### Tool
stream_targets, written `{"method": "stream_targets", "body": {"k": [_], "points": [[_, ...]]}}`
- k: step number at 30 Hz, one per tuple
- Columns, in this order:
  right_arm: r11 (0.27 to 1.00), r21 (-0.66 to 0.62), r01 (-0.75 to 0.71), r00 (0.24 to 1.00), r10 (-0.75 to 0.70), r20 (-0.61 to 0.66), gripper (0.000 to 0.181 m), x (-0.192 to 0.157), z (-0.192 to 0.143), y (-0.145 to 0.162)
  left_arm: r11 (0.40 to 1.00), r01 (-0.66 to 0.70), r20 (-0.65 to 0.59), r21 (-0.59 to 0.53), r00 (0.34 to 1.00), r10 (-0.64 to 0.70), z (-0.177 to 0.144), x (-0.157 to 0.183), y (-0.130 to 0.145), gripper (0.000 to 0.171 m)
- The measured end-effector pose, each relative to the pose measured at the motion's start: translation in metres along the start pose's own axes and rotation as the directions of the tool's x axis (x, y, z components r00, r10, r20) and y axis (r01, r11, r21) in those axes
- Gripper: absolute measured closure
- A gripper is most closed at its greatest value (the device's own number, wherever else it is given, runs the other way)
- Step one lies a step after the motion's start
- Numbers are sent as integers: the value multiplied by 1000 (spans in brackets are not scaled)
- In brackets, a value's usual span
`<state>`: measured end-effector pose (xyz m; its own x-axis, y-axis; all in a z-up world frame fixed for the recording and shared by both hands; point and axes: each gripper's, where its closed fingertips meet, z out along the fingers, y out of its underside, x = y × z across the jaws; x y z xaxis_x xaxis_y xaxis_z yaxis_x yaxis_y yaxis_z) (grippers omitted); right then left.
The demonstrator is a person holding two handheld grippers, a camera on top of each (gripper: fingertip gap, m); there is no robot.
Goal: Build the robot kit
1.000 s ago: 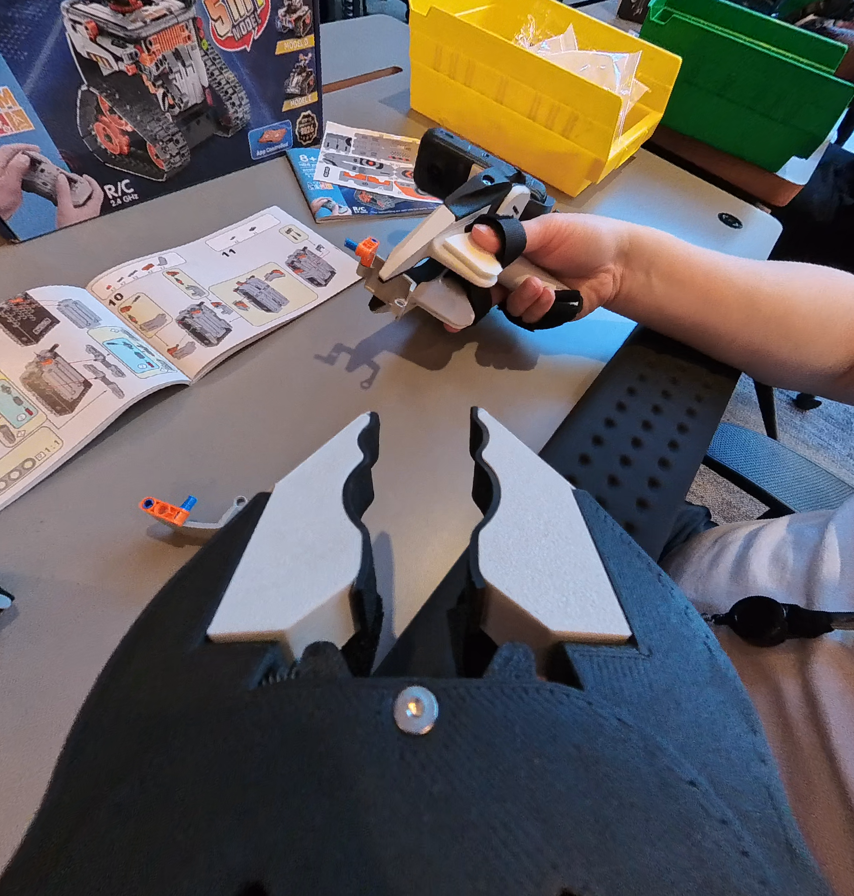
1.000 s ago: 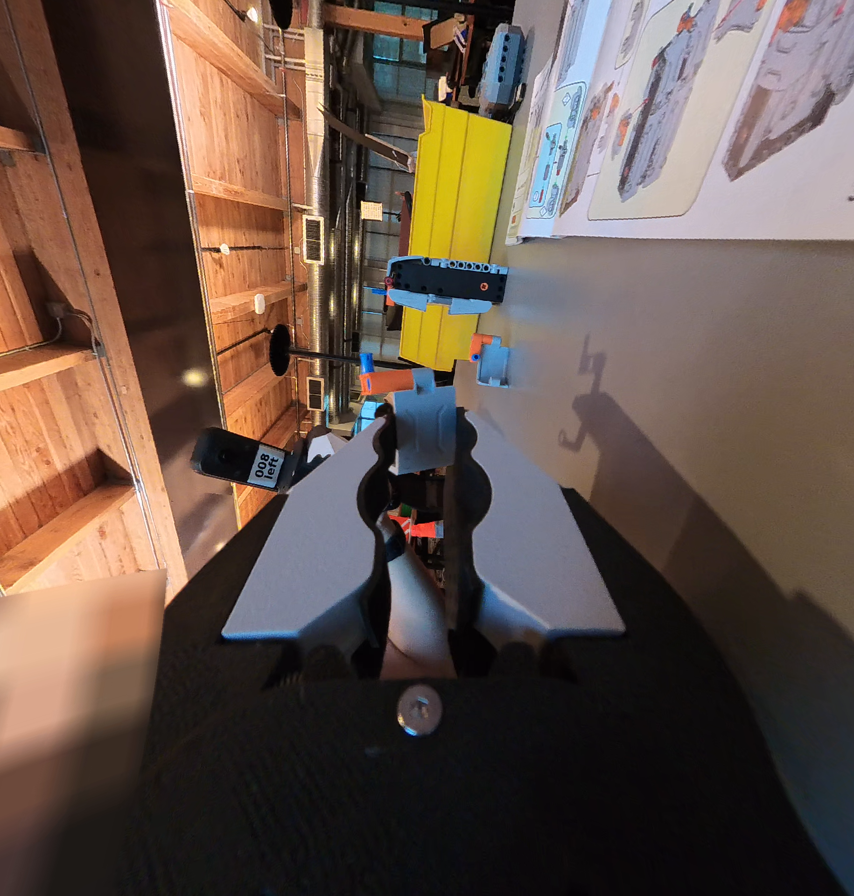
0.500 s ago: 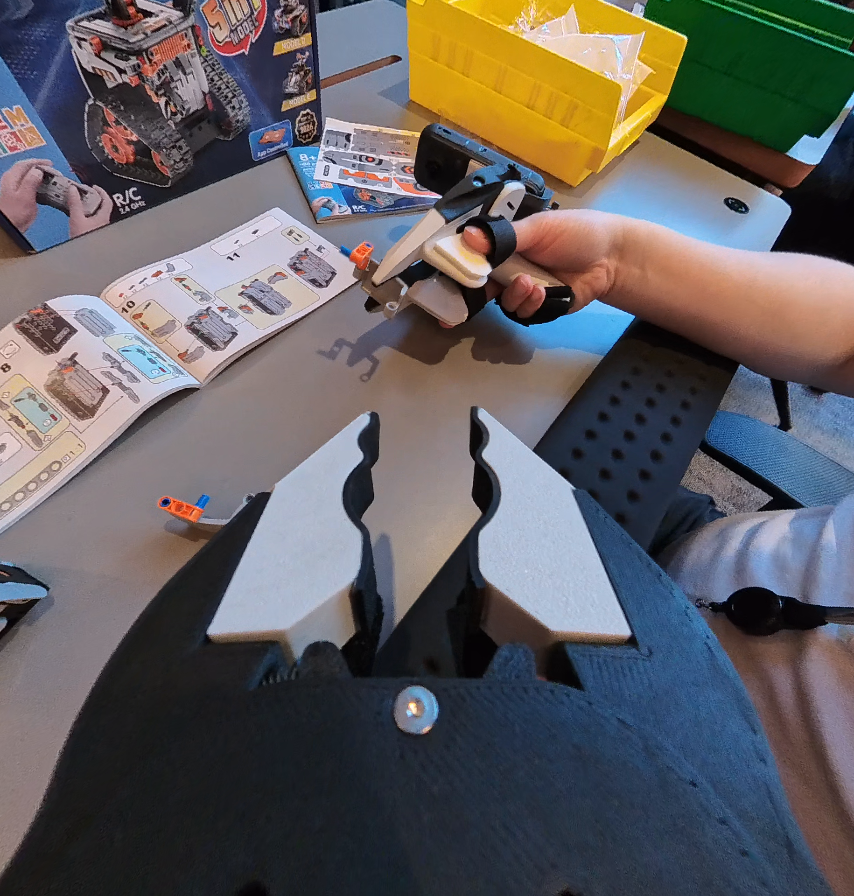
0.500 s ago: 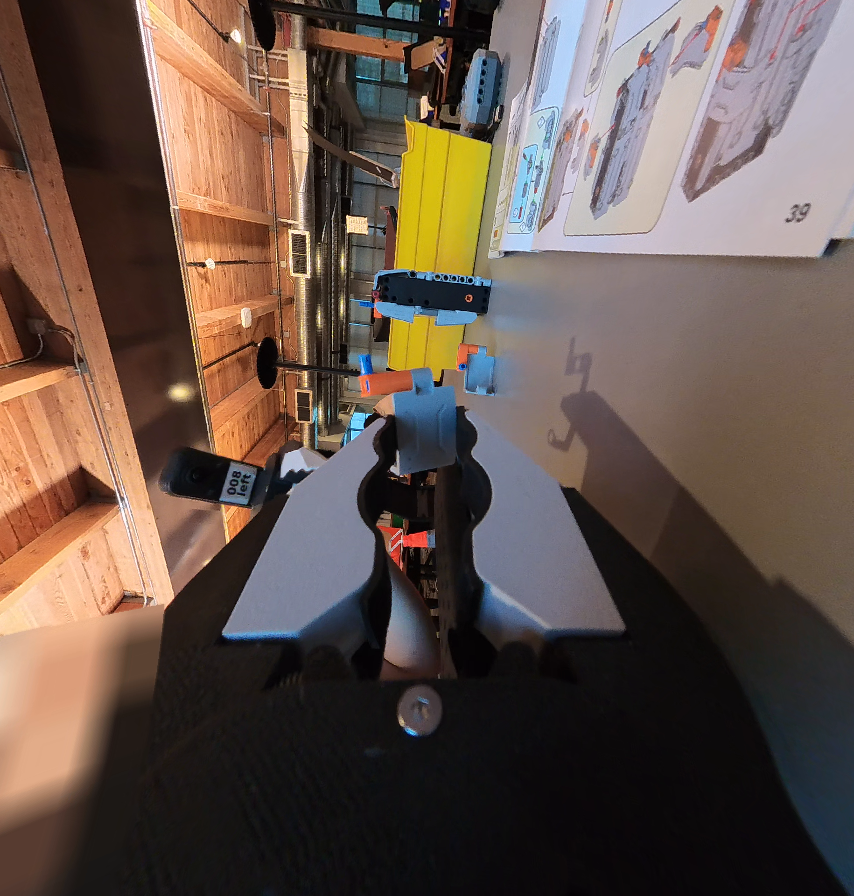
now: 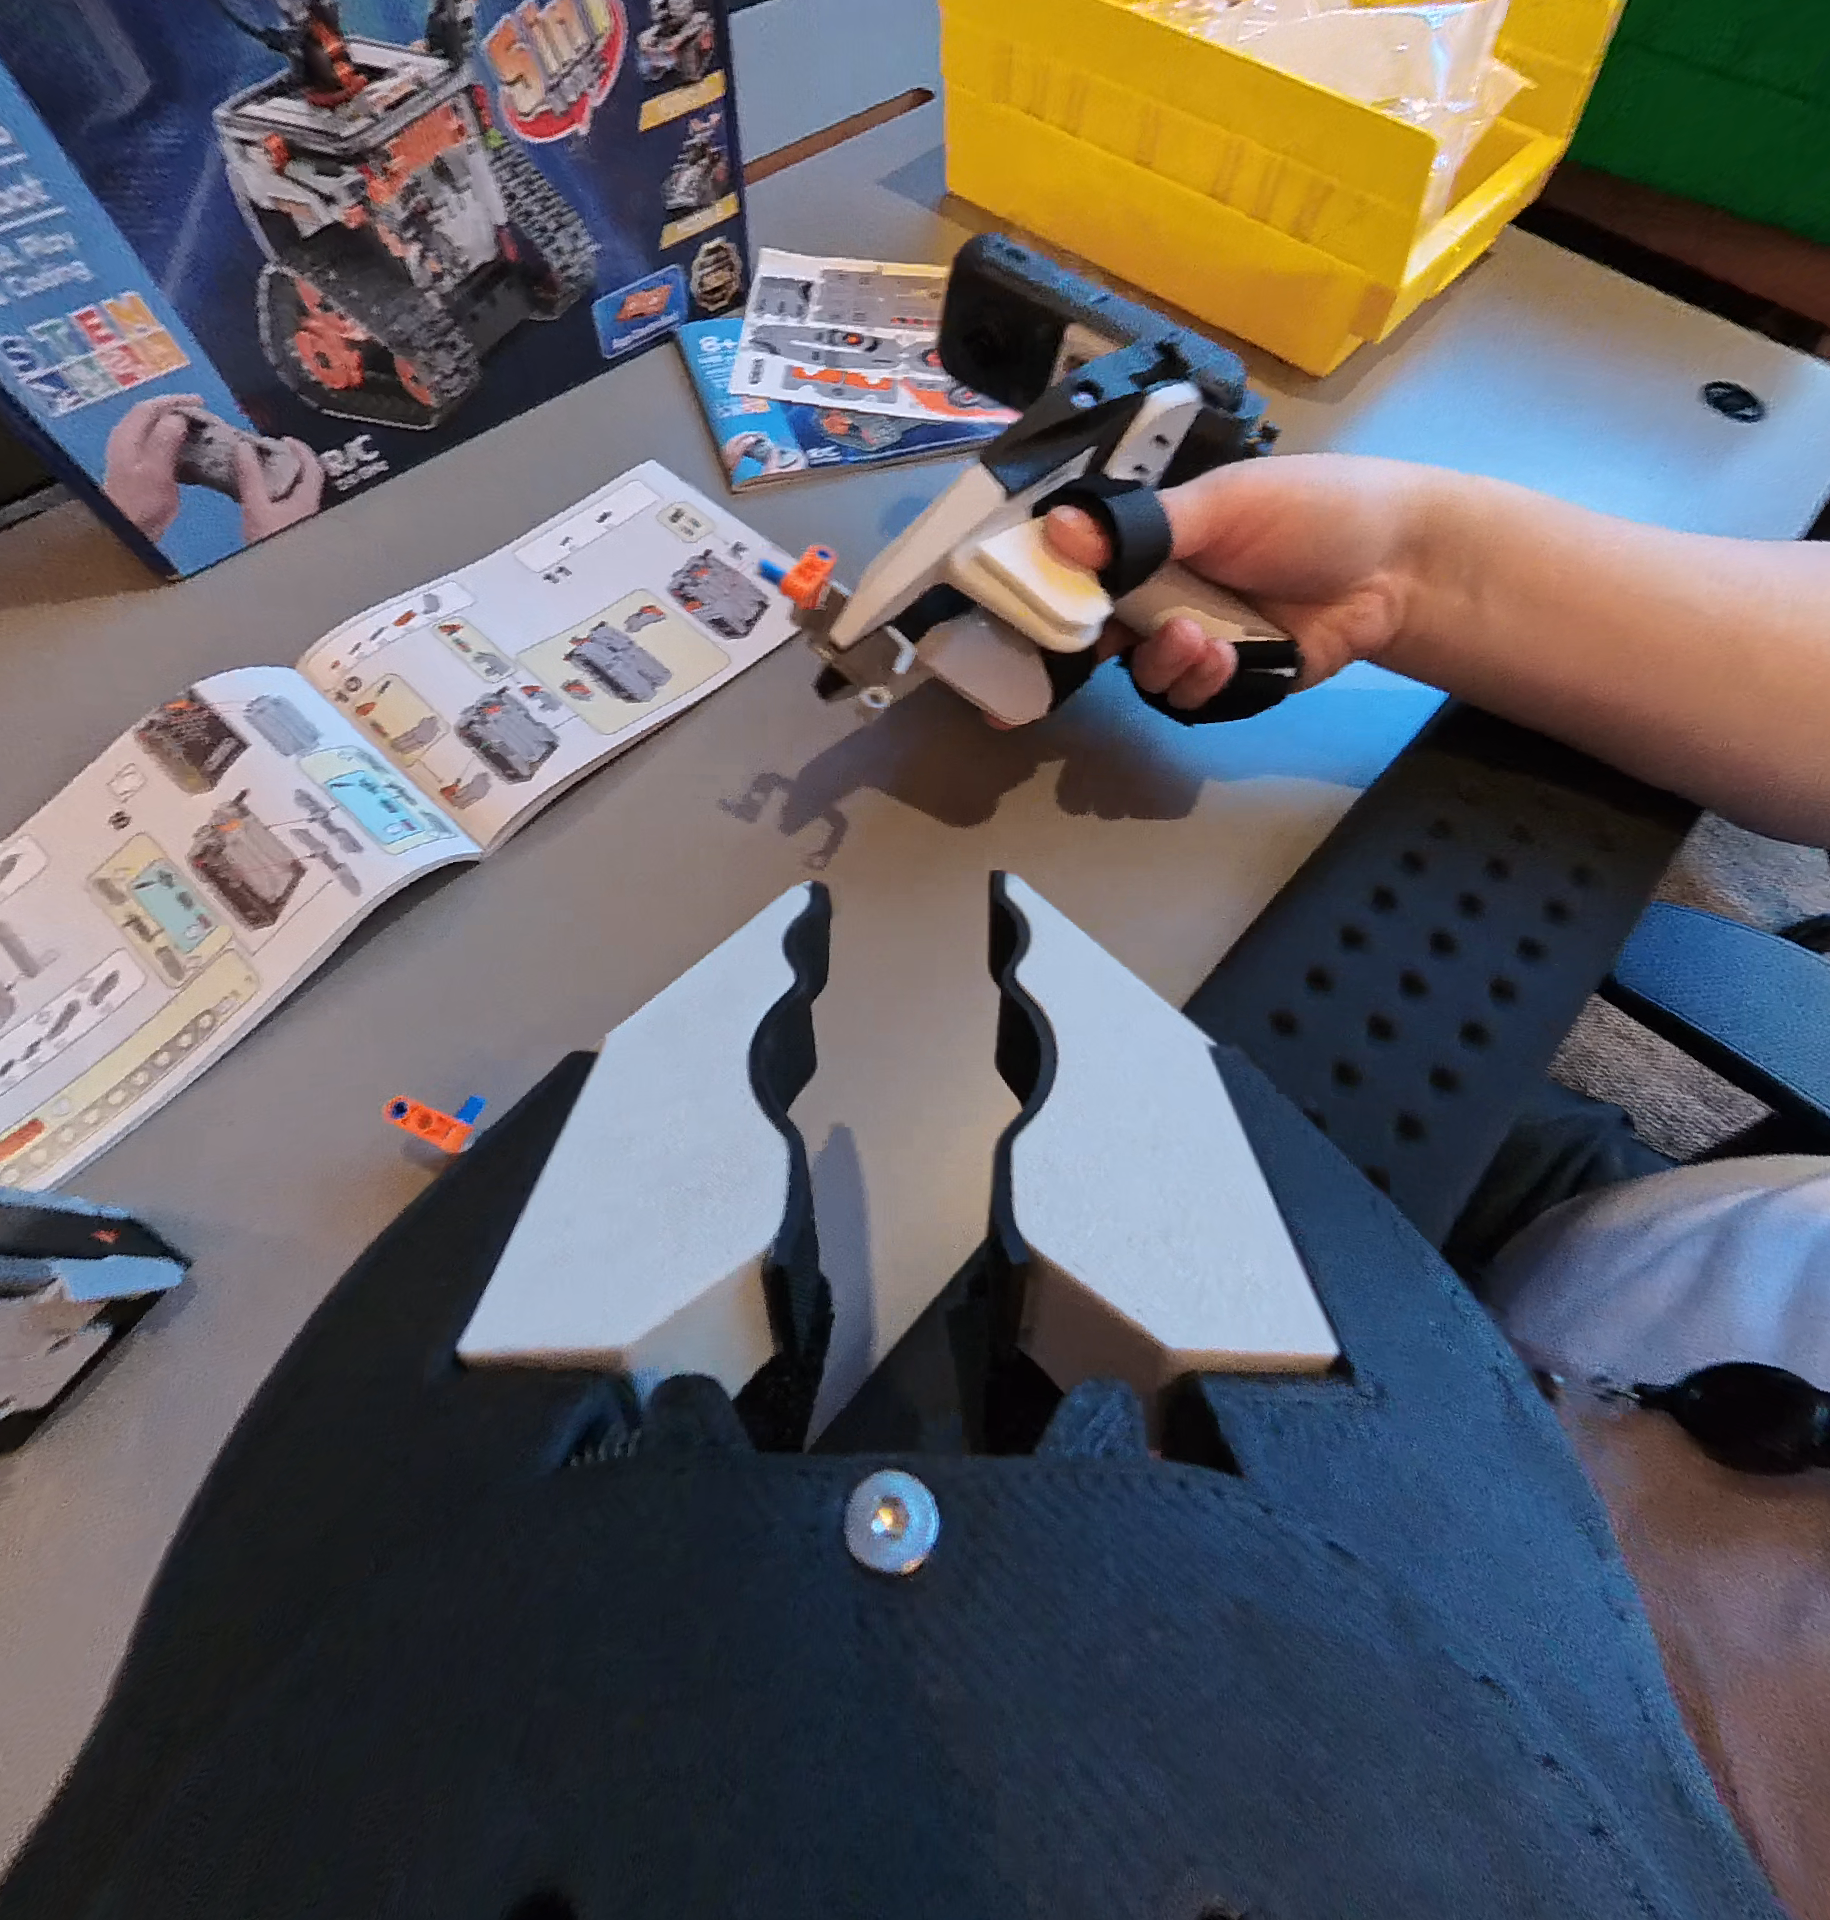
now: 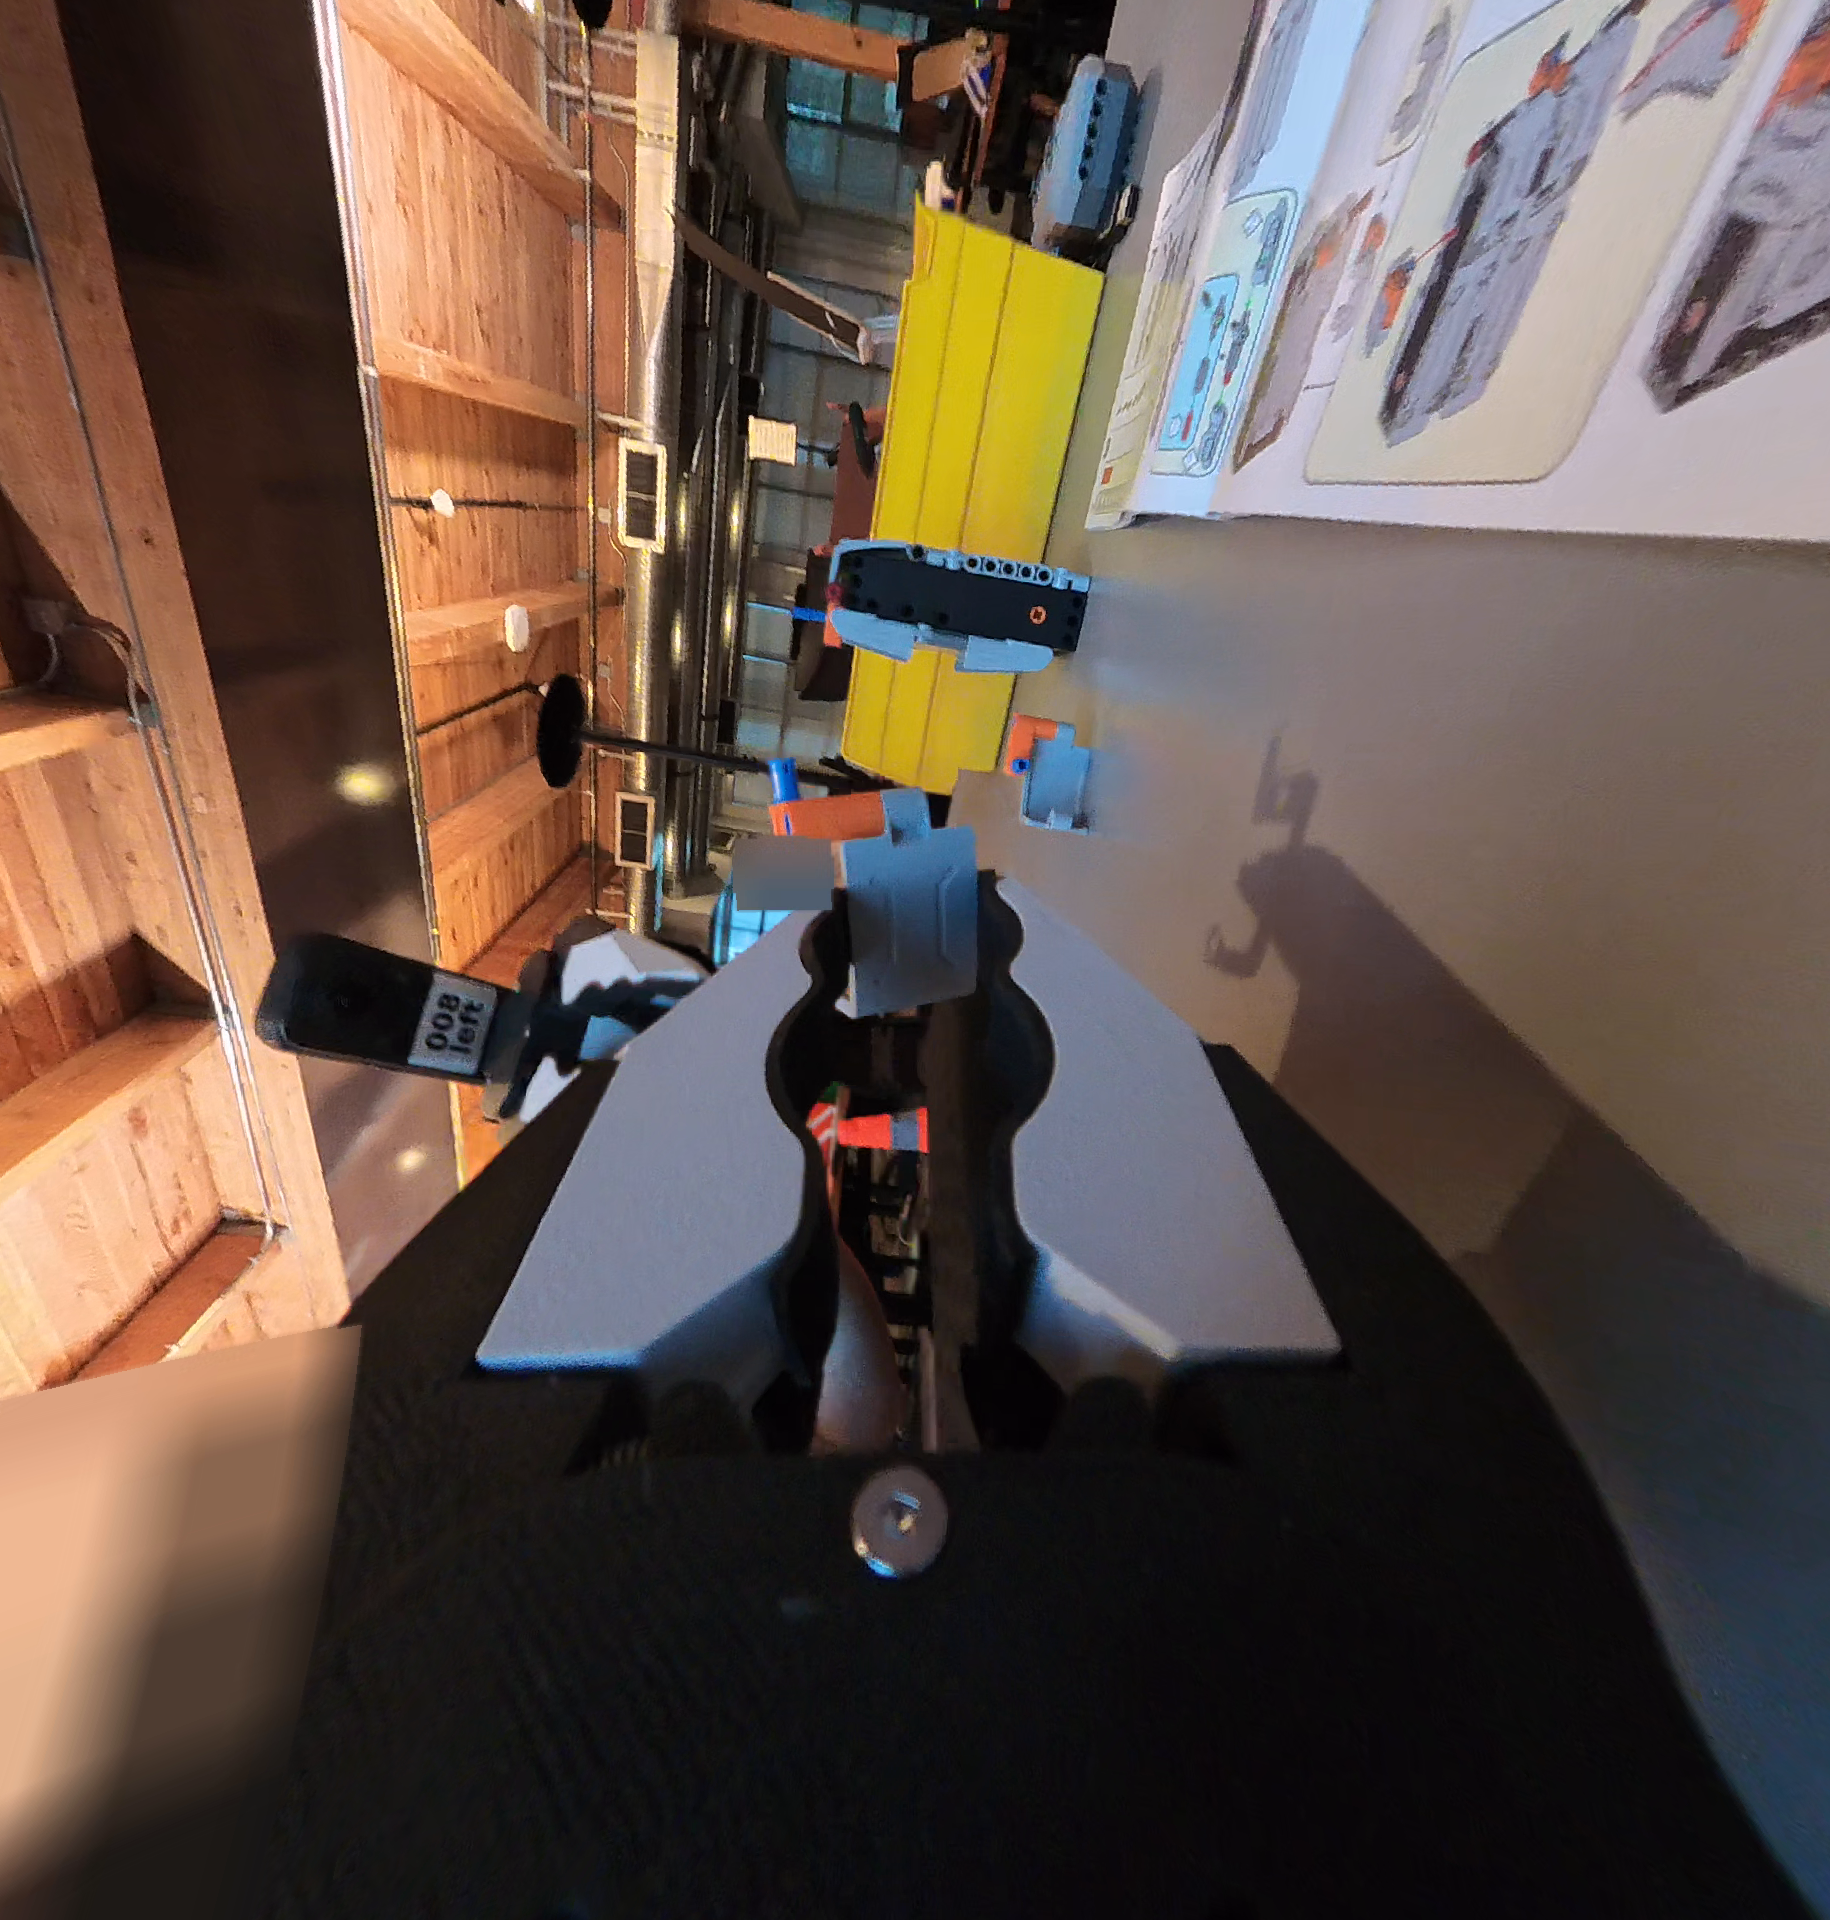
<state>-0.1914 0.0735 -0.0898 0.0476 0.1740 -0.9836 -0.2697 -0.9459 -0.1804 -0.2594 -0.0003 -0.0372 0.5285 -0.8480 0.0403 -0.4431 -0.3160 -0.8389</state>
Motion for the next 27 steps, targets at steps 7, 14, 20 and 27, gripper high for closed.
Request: {"method": "stream_targets", "body": {"k": [7,14,20,27], "points": [[992,-117,42,997,-50,-60,158,13,10,18,999,33,65,3,997,-33,-1,-11,0,143],[970,-95,222,957,-235,-171,158,17,12,12,1000,-26,135,-14,990,28,33,-17,-8,142],[913,-134,385,882,-407,-238,157,14,16,19,981,-186,218,-63,956,195,63,-19,-14,142],[897,-172,407,867,-439,-237,157,14,20,29,980,-188,150,-58,969,195,70,-11,-11,150]]}}
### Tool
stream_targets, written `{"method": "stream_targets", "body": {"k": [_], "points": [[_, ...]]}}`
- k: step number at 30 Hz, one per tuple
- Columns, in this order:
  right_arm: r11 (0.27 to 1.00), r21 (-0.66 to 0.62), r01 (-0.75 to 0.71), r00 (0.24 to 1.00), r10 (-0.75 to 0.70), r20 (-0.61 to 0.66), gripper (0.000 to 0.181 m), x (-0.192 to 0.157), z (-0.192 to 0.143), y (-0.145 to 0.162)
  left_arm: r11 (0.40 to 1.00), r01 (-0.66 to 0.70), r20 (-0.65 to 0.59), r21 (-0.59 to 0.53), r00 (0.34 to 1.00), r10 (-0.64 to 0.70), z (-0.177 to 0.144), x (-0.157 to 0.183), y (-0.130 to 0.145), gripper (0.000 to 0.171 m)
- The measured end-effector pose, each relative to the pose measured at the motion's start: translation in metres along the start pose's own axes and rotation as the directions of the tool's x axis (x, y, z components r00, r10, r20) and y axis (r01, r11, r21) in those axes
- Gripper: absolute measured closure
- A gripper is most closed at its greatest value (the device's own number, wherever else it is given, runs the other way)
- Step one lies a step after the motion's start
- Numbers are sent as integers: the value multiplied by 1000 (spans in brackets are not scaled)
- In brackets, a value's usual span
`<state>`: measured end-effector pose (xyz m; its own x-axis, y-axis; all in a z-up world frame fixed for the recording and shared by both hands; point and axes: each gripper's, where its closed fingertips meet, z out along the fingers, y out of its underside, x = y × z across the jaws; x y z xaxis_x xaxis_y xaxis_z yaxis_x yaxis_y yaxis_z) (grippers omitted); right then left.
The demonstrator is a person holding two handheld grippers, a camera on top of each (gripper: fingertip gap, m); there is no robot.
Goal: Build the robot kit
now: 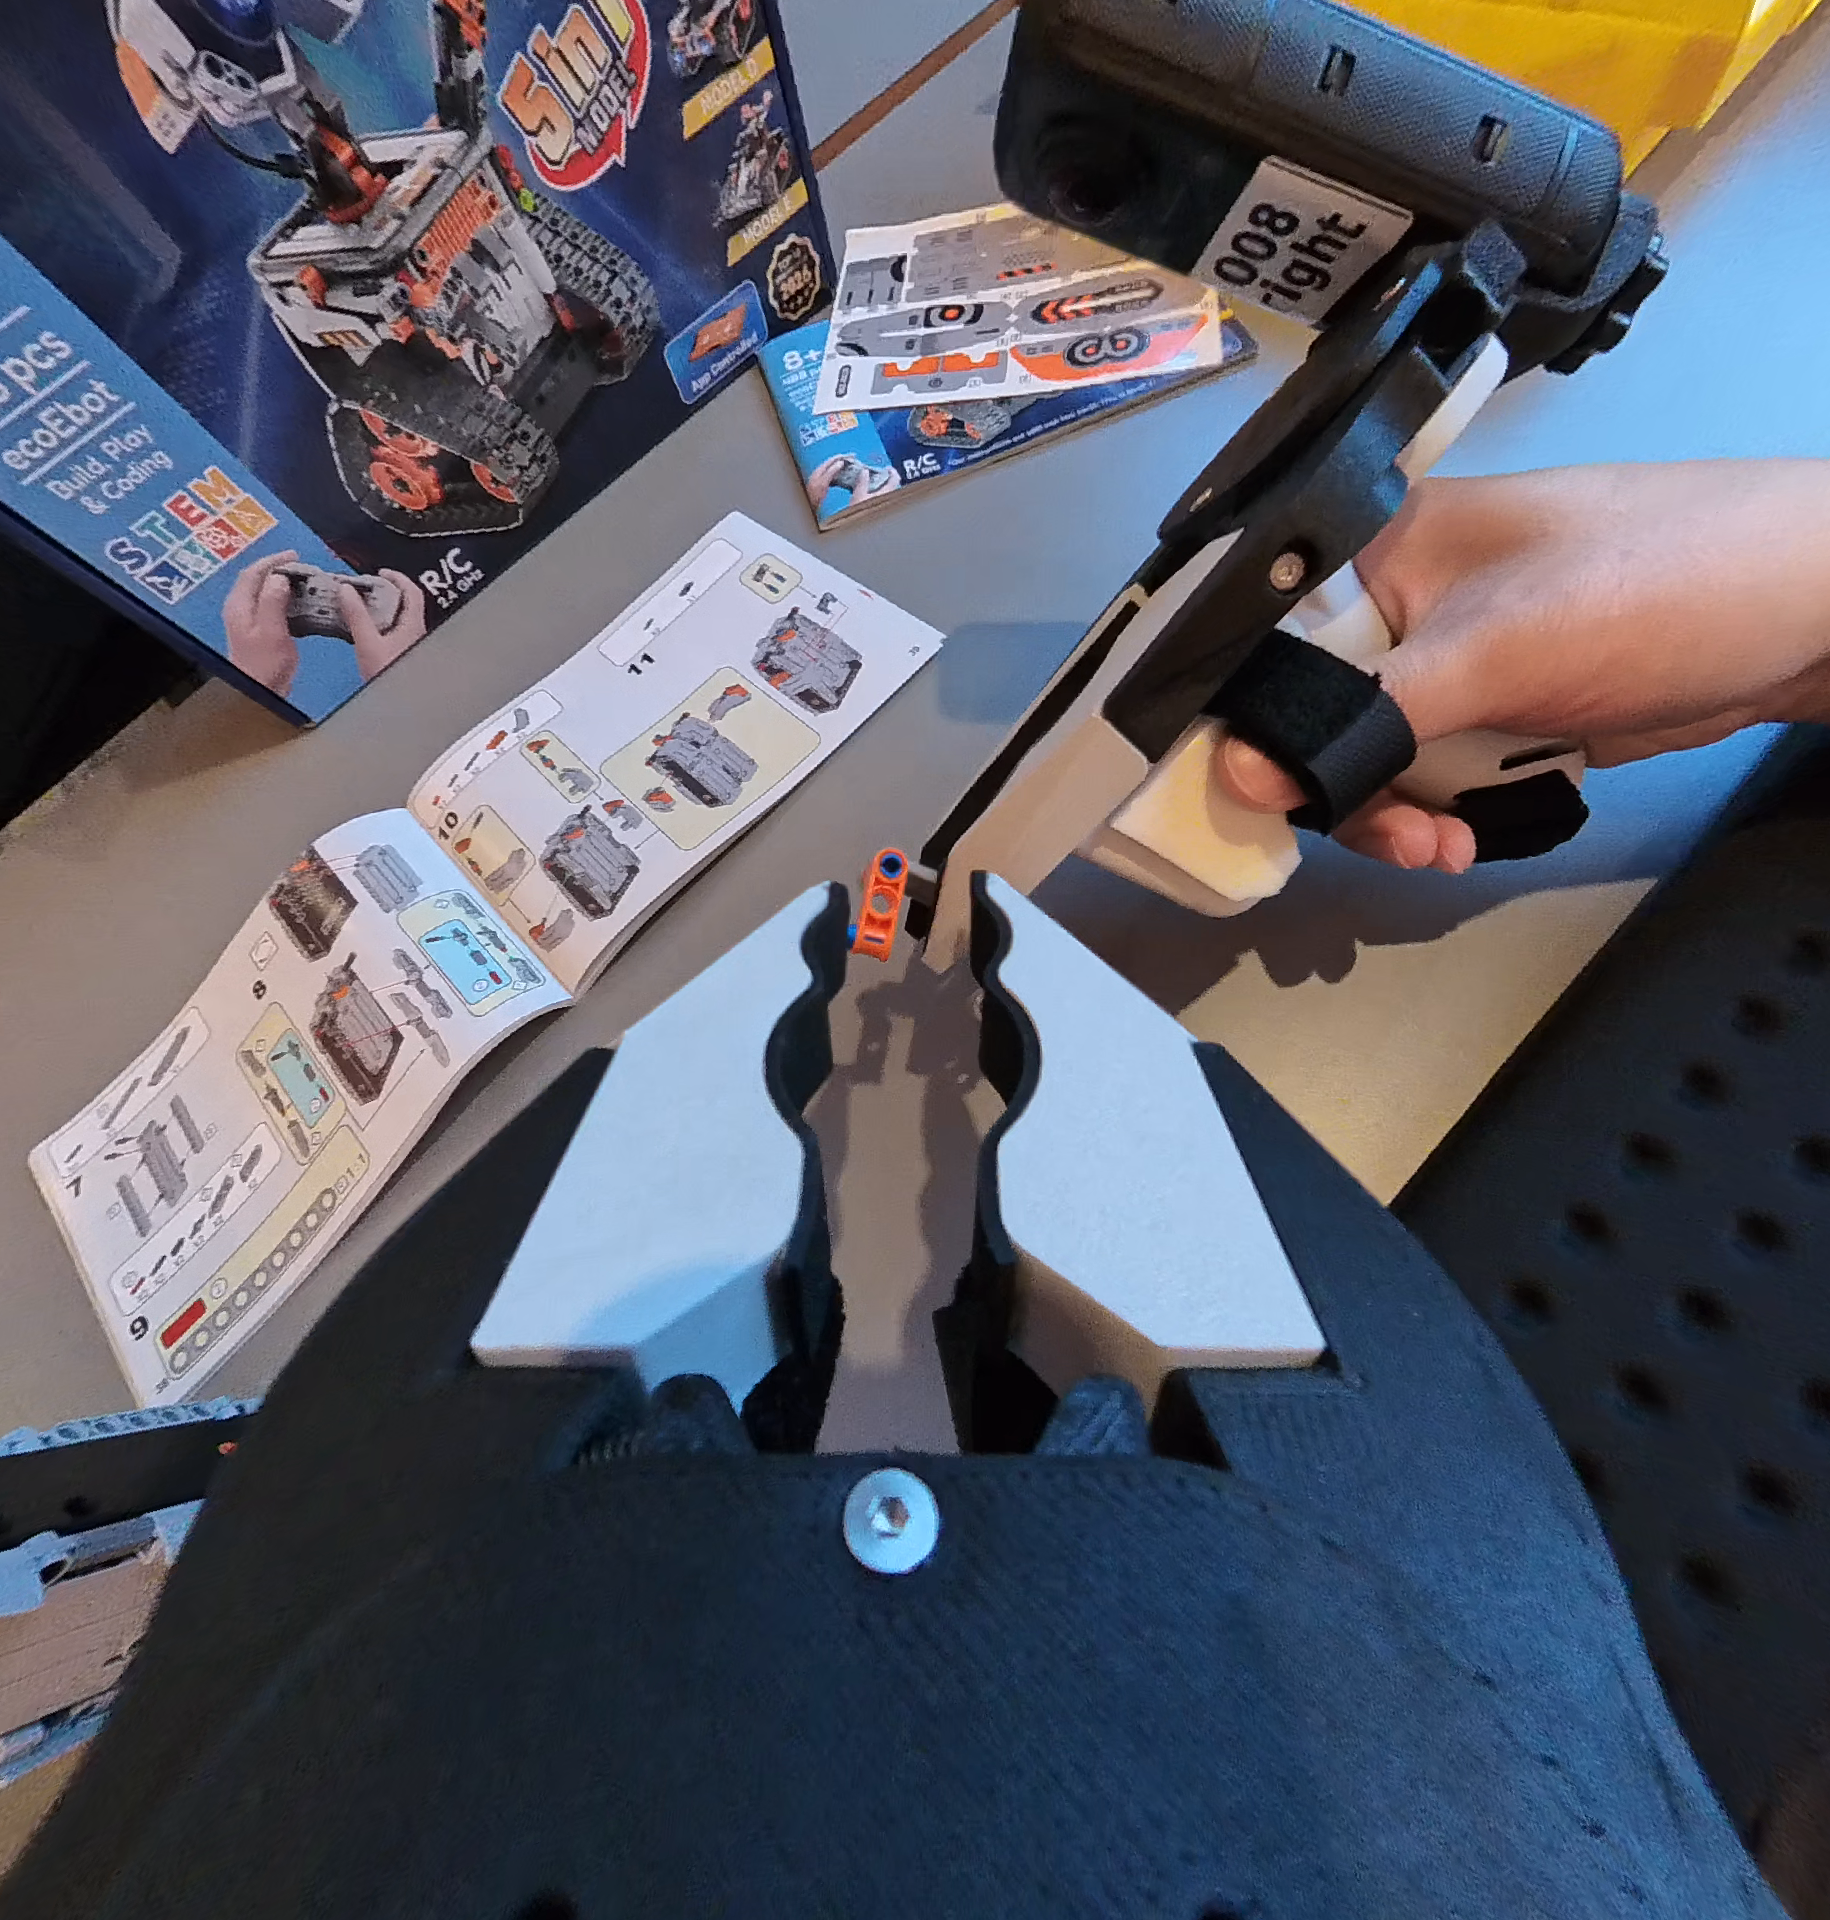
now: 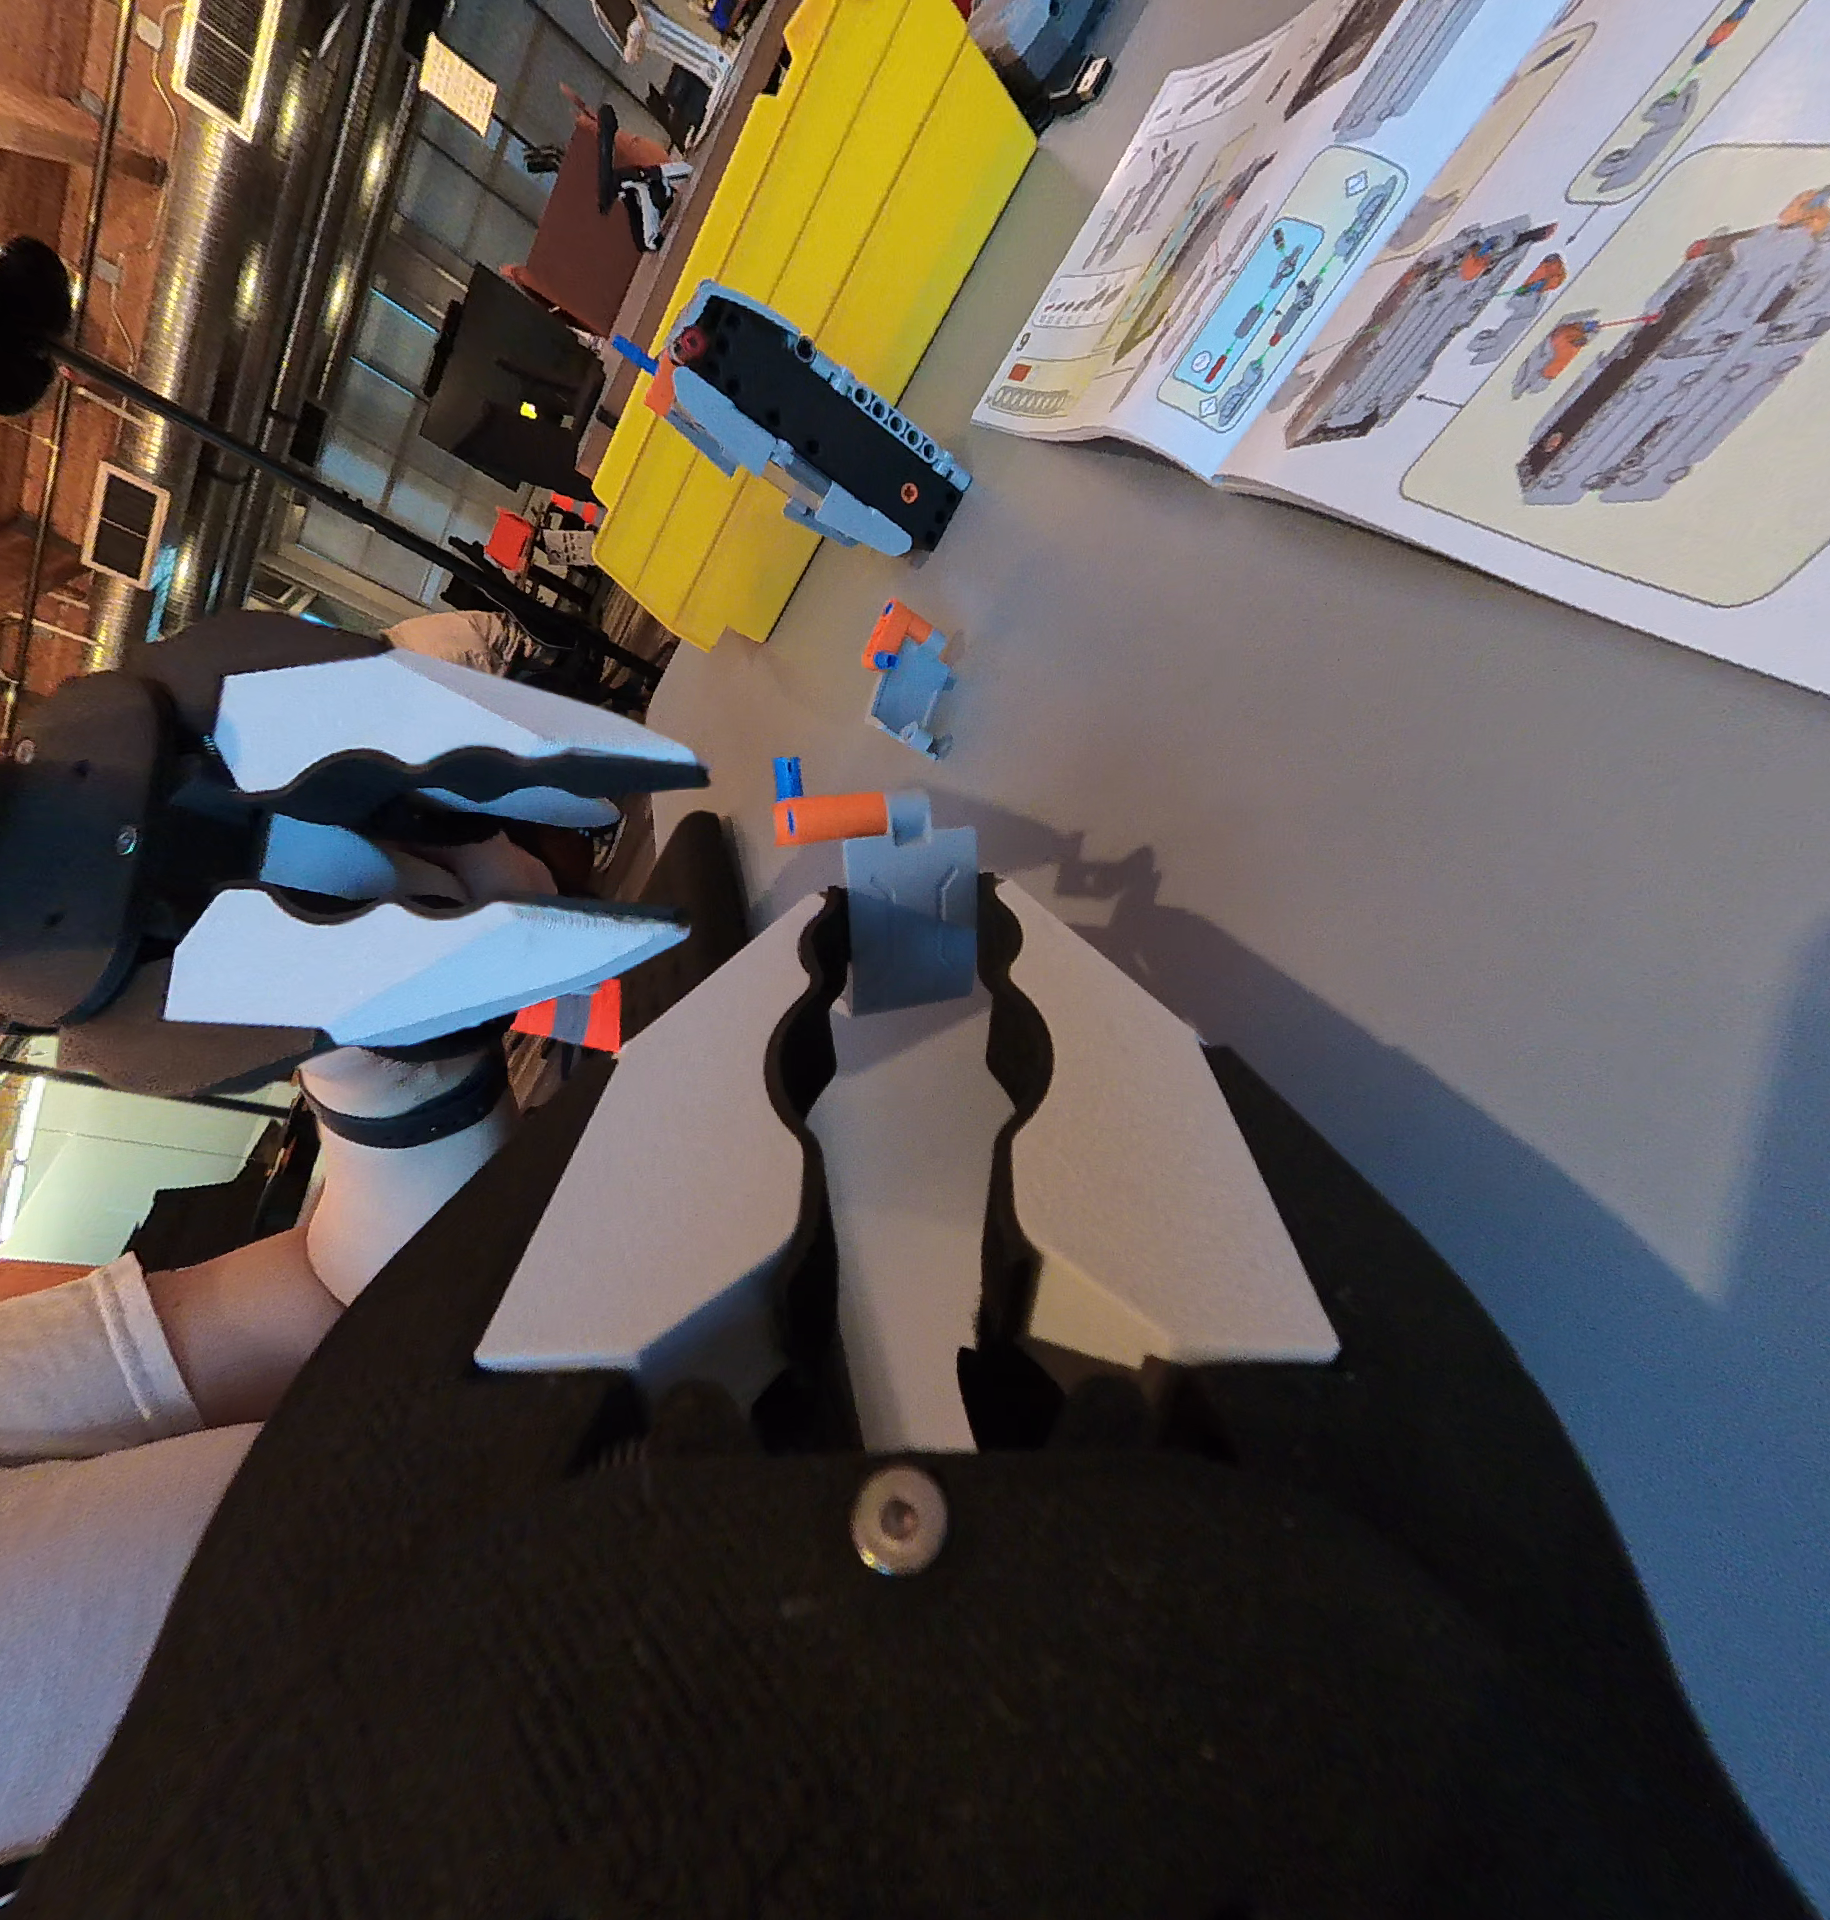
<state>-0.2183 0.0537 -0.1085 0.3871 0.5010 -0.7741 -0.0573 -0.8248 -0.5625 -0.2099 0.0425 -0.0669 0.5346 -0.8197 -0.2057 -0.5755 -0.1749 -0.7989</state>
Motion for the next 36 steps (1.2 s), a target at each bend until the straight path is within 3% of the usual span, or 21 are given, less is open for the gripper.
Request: {"method": "stream_targets", "body": {"k": [5,12,17,21,27,32,36], "points": [[999,11,-39,999,39,28,157,-1,-1,-1,999,-31,12,-33,999,31,9,2,7,151],[1000,-22,4,1000,-4,-27,157,6,2,6,996,-66,83,-67,994,71,15,-4,16,158],[1000,-13,9,1000,-9,-27,157,6,2,5,997,-46,72,-57,996,50,10,-5,17,157],[998,9,-60,998,60,35,157,0,-1,0,997,-65,134,-50,988,71,-6,-20,11,155],[979,31,-204,970,198,143,157,-4,-5,-6,993,119,103,26,987,-121,-43,-24,11,145],[892,-16,-452,825,424,374,158,-19,-16,-18,953,280,25,118,958,-285,-69,-11,16,144],[840,31,-542,765,478,432,158,-10,-23,-30,927,339,11,159,939,-345,-86,-14,19,144]]}}
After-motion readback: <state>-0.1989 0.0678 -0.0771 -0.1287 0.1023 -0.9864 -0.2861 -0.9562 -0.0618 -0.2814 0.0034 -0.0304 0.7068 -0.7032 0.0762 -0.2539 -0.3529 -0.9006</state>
